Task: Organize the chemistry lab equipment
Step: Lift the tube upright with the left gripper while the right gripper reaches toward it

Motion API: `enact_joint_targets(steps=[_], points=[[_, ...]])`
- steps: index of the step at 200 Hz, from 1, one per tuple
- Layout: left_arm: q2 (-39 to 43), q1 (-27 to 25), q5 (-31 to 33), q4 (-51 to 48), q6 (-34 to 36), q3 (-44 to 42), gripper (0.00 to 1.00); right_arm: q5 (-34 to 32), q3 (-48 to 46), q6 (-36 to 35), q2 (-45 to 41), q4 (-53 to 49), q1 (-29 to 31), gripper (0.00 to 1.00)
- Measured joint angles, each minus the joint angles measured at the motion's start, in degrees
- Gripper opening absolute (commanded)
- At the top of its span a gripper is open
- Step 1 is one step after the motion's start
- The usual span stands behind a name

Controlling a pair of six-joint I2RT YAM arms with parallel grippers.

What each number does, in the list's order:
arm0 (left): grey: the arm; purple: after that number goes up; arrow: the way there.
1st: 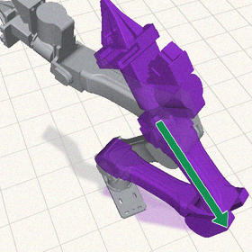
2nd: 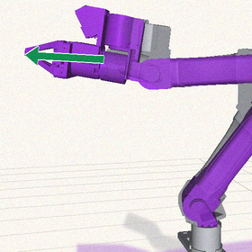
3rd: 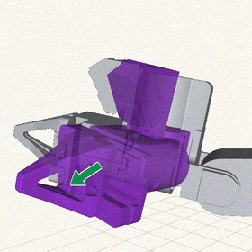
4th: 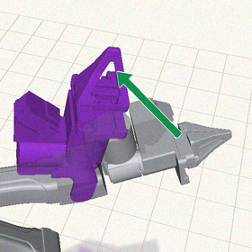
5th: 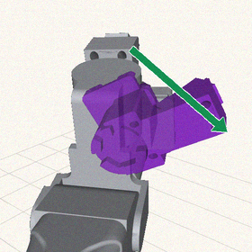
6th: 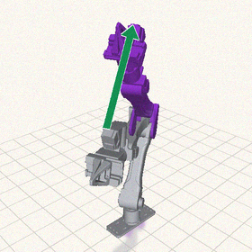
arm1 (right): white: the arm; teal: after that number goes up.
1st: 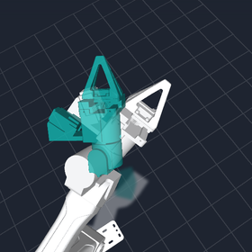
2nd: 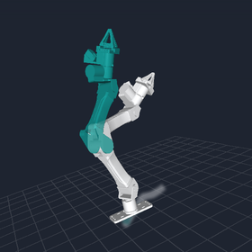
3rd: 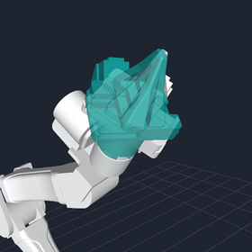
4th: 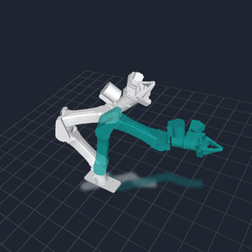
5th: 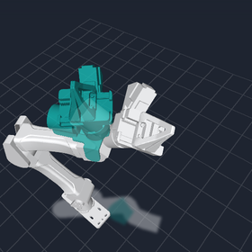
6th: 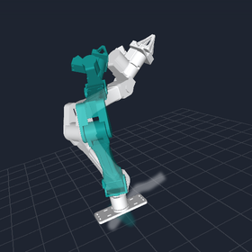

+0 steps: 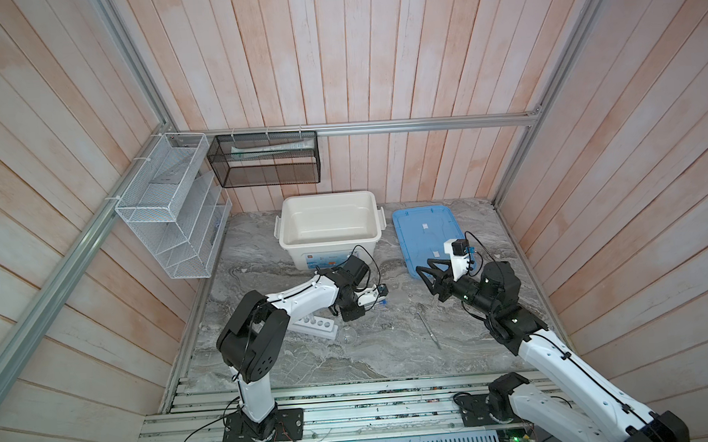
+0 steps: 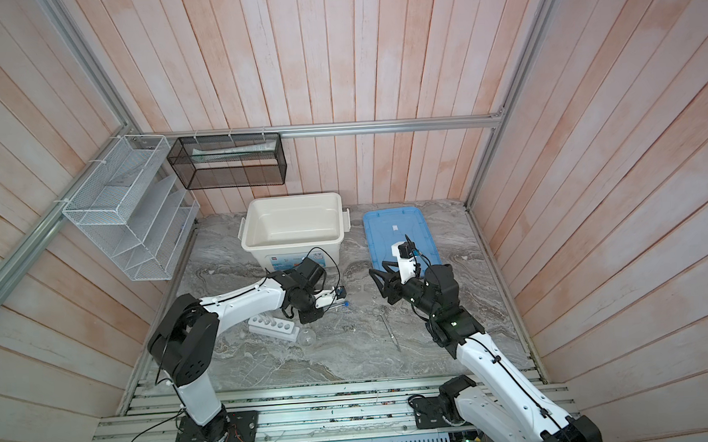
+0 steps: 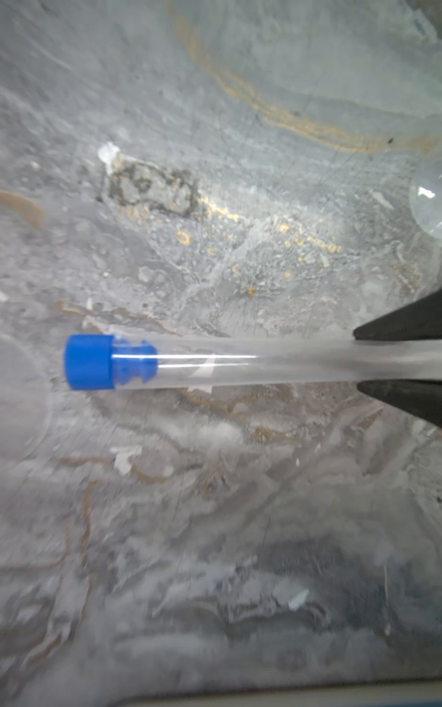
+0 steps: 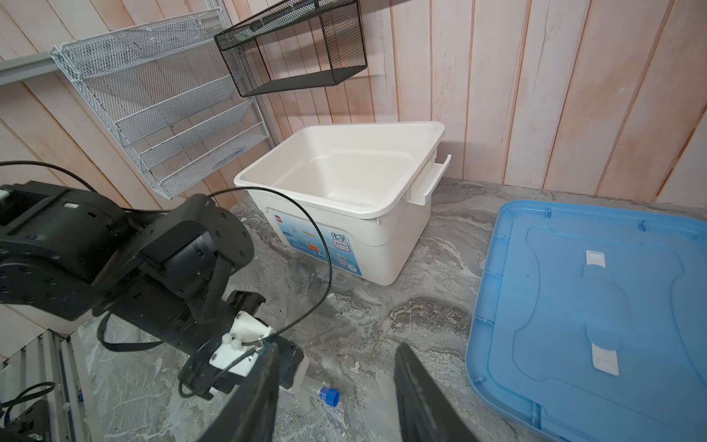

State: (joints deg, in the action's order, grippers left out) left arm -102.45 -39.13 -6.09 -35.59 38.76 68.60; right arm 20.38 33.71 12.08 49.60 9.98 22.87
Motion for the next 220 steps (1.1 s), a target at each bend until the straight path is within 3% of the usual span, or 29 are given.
enact_joint_targets(steps=[68,102,136,165,220], points=[[16.44,4.83,-5.16,5.75,-5.05,-8.28,0.19,2.08,5.46,-0.24,2.38,-4.85,-0.02,0.53],[28.83,11.89,-13.77,14.34,-12.13,-16.35,0.19,5.20,11.41,-1.88,6.60,-8.37,1.09,0.57],[37.92,19.15,-24.52,23.26,-19.58,-21.66,0.19,6.67,18.91,-4.46,12.07,-11.19,8.24,0.60],[41.33,21.14,-31.32,28.55,-24.22,-23.74,0.19,6.25,24.76,-6.64,18.12,-11.80,15.02,0.60],[43.25,21.20,-38.66,33.09,-28.35,-26.05,0.19,7.28,29.46,-7.21,23.74,-9.90,18.16,0.58]])
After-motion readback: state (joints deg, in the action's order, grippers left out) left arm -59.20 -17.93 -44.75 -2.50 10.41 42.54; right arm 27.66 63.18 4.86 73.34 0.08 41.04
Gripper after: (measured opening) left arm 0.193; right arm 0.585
